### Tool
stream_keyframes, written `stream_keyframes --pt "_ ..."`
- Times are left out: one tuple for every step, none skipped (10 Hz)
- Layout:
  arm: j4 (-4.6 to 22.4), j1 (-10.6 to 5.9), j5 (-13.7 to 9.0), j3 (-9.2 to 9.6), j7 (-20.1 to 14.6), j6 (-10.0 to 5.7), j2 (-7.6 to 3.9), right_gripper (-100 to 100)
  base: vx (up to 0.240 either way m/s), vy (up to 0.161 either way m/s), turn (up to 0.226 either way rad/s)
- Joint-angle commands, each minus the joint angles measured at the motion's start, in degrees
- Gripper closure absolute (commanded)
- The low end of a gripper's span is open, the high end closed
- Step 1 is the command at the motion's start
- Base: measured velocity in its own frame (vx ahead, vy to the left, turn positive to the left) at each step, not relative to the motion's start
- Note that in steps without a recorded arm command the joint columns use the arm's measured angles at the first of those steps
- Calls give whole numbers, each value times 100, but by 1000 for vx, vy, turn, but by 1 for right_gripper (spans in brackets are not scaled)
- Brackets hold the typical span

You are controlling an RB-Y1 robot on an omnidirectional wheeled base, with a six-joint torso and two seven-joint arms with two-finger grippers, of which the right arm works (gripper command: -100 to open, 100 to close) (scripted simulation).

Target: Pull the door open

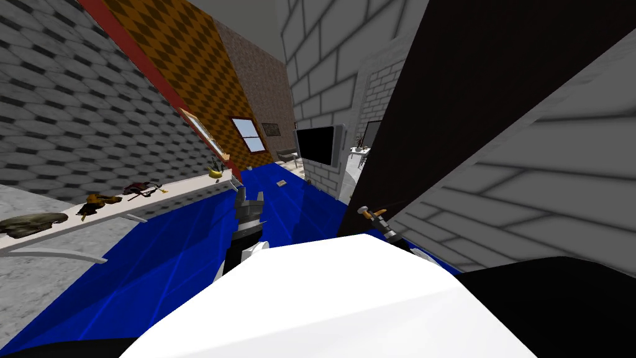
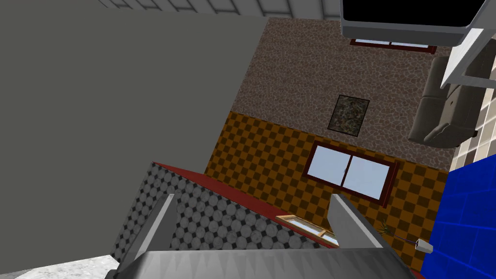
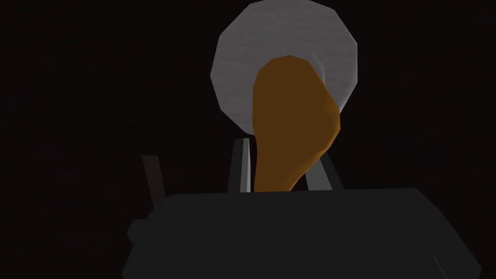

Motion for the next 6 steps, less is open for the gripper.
stream_keyframes --pt "8 46 -11 -12 -10 -82 -48 100 -180 -90 156" --pt "31 58 -11 -10 -18 -126 -61 100 -164 -76 132" --pt "53 69 -12 -7 -24 -167 -73 100 -165 -29 104" --pt "60 57 -2 9 -20 -148 -42 100 -69 -9 14" --pt "120 77 -7 13 -28 -225 -56 100 -146 -66 210" --pt "133 81 -9 13 -30 -244 -59 100 -195 -83 175"
